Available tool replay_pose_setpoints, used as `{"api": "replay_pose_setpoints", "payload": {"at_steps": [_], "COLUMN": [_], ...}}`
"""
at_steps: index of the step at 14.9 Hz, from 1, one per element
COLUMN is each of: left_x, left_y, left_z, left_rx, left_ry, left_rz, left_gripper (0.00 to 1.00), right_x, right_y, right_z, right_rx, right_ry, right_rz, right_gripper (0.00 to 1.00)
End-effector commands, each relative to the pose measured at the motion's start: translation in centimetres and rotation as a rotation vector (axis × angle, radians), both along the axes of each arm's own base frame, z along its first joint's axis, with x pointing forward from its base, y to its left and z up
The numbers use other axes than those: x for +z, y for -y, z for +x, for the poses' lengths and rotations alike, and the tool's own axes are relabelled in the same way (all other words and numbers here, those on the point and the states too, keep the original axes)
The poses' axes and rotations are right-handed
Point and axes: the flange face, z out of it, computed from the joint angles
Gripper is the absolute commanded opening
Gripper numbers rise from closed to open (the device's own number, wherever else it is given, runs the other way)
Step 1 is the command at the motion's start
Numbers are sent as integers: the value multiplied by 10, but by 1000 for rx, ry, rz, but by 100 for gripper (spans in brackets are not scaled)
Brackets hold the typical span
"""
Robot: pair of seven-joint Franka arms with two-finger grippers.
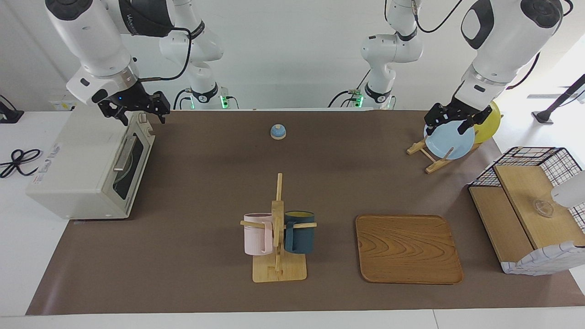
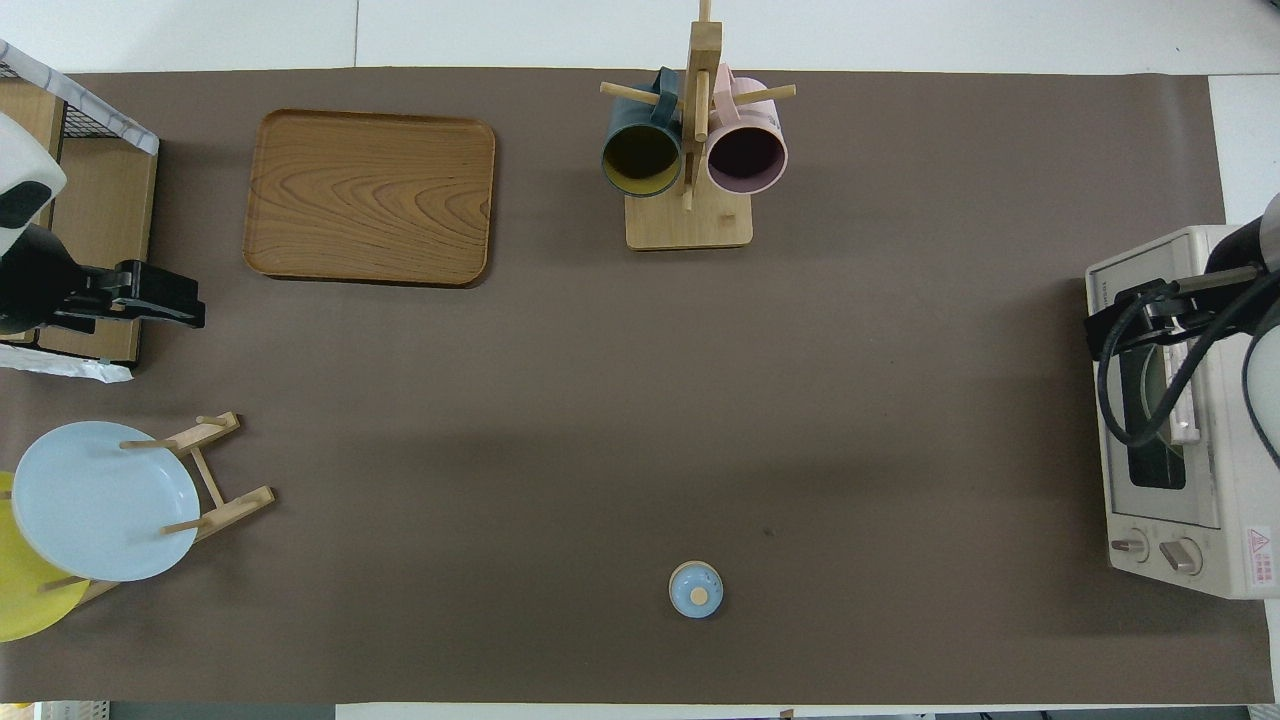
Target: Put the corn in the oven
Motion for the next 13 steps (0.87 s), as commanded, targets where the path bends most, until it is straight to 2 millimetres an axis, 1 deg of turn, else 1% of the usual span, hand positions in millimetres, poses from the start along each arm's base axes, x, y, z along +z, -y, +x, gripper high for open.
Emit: {"api": "replay_pose_setpoints", "payload": {"at_steps": [1,7,9,11,13], "left_x": [2,2,2,2,2], "left_y": [-3,-3,-3,-3,-3], "left_z": [-7,-7,-7,-7,-7], "left_rx": [8,8,8,8,8], "left_ry": [-3,-3,-3,-3,-3], "left_rz": [-13,-13,-13,-13,-13], "left_gripper": [100,100,100,100,100], "right_x": [5,7,7,8,8], "right_y": [7,5,7,17,16], "right_z": [-4,-3,0,0,1], "right_rx": [-15,-14,-18,-36,-37], "right_ry": [-8,2,13,19,20], "right_rz": [30,41,44,51,66], "right_gripper": [100,100,100,100,100]}}
